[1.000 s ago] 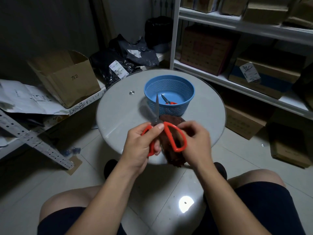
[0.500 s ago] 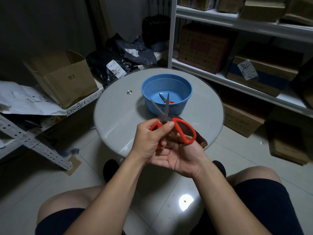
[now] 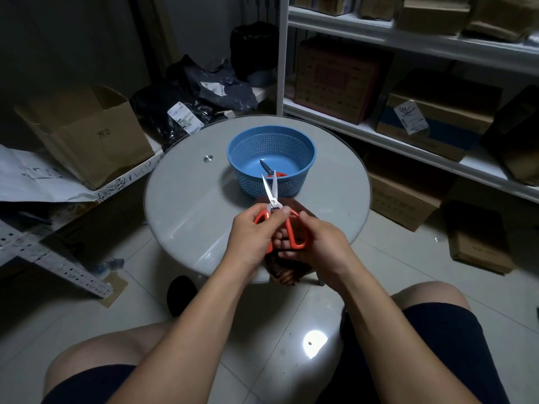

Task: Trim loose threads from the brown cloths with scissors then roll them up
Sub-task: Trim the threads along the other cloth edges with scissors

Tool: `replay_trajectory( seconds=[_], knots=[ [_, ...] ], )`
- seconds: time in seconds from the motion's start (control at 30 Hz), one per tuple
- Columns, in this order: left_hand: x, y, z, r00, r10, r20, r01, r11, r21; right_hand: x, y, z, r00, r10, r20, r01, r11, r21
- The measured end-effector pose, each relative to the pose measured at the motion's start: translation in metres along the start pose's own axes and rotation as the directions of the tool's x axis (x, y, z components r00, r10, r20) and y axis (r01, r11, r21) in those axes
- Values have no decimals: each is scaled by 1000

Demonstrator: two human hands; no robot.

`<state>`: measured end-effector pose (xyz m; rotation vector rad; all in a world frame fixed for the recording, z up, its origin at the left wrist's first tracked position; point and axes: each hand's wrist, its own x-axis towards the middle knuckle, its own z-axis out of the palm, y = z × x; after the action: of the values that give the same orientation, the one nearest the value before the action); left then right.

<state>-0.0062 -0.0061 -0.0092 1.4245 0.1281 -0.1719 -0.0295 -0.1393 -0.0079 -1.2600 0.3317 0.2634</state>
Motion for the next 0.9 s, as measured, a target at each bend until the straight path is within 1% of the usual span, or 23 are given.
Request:
replay_trajectory(
  seconds=[0.07, 0.1, 0.17, 0.23, 0.27, 0.33, 0.37, 0.4, 0.43, 0.47, 0.5, 0.6, 0.67, 0.7, 0.77, 0.83, 0.9],
  knots=[
    [0, 0, -1, 1000, -2, -4, 2, 1000, -32, -1, 1, 5, 998, -61, -6, 60, 998, -25],
    [0, 1, -2, 1000, -1, -15, 1, 999, -35, -2, 0, 5, 996, -86, 1, 86, 994, -64],
    [-2, 4, -6, 999, -23, -35, 21, 998, -52, -2, -2, 7, 992, -119, 30, 123, 976, -180],
    [-2, 6, -14, 998, -68, -15, 67, 995, -71, 2, -2, 6, 987, -161, 3, 152, 925, -348],
    [-3, 6, -18, 996, -94, -1, 94, 994, -58, 8, -3, 5, 975, -218, -46, 167, 853, -494],
    [-4, 8, -27, 990, -143, 15, 143, 990, 15, 22, -3, 2, 917, -379, -123, 151, 616, -773],
    [-5, 7, -30, 985, -170, 25, 169, 985, 43, 28, -6, 1, 885, -445, -140, 121, 508, -853],
    [-6, 8, -32, 979, -200, 39, 198, 979, 50, 36, -7, 0, 865, -479, -150, 77, 423, -903],
    [-8, 8, -35, 973, -226, 53, 224, 973, 49, 44, -8, -1, 864, -476, -162, 24, 362, -932],
    [-10, 8, -35, 967, -246, 68, 243, 969, 48, 51, -9, -2, 878, -441, -187, -37, 328, -944],
    [-11, 8, -37, 964, -255, 71, 251, 966, 61, 58, -10, -3, 895, -391, -215, -85, 323, -943],
    [-13, 10, -43, 967, -239, 86, 229, 967, 113, 75, -9, -4, 937, -226, -267, -156, 415, -896],
    [-13, 14, -46, 969, -230, 86, 220, 969, 112, 78, -9, -4, 945, -181, -273, -163, 464, -871],
    [-14, 16, -49, 971, -226, 84, 216, 970, 111, 76, -9, -3, 944, -191, -270, -150, 480, -864],
    [-15, 20, -56, 980, -192, 58, 182, 972, 150, 66, -11, 0, 932, -276, -234, -67, 503, -862],
    [-14, 22, -67, 996, -94, -12, 93, 946, 310, 55, -11, 7, 916, -366, -162, 52, 510, -859],
    [-15, 22, -76, 997, 43, -68, -2, 856, 518, 42, -5, 17, 911, -407, -68, 144, 469, -872]
  ],
)
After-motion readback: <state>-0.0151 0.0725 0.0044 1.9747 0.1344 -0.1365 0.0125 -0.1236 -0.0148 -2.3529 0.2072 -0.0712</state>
